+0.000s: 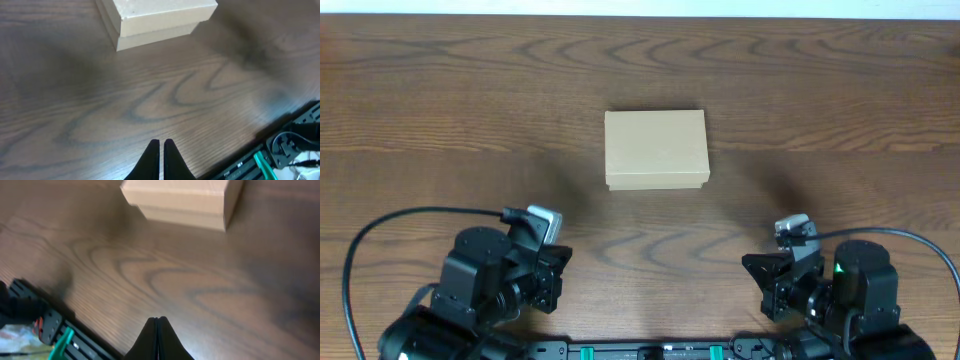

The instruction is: Pack container

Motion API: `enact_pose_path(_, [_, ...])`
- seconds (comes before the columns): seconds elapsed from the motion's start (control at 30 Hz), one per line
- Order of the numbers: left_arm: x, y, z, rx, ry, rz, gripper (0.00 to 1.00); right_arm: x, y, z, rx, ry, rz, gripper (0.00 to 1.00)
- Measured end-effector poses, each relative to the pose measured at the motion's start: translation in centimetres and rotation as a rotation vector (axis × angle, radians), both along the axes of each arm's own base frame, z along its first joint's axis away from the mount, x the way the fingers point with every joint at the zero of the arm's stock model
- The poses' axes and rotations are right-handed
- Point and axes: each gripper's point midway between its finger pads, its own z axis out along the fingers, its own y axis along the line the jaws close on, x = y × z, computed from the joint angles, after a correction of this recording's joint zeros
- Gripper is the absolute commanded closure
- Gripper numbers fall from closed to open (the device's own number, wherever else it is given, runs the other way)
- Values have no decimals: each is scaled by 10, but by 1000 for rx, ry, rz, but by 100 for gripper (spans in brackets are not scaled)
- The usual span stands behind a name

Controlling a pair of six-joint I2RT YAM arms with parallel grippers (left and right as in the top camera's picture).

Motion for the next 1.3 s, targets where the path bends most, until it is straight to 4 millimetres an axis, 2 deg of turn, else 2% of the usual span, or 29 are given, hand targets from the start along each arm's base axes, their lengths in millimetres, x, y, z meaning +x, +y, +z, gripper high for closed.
enact_pose_path(0.03, [1, 0, 2, -10, -13, 6, 5, 1, 2, 4, 15, -16, 1, 1])
enact_pose_path(0.17, [3, 0, 9, -38, -40, 24, 5, -1, 3, 5, 30, -10, -1, 1])
enact_pose_path(0.5, [-10, 7, -7, -5, 47, 41, 4, -2, 4, 5, 42, 1, -4, 1])
enact_pose_path(0.87, [-16, 11, -13, 16, 81, 45, 5, -2, 4, 5, 43, 1, -4, 1])
enact_pose_path(0.97, [-12, 21, -9, 20, 38, 98, 4, -2, 4, 5, 43, 1, -4, 1])
enact_pose_path(1.13, [13, 52, 10, -25, -189, 301, 5, -2, 4, 5, 44, 2, -3, 1])
enact_pose_path(1.3, [36, 85, -4, -34, -350, 494, 5, -3, 4, 5, 45, 5, -1, 1])
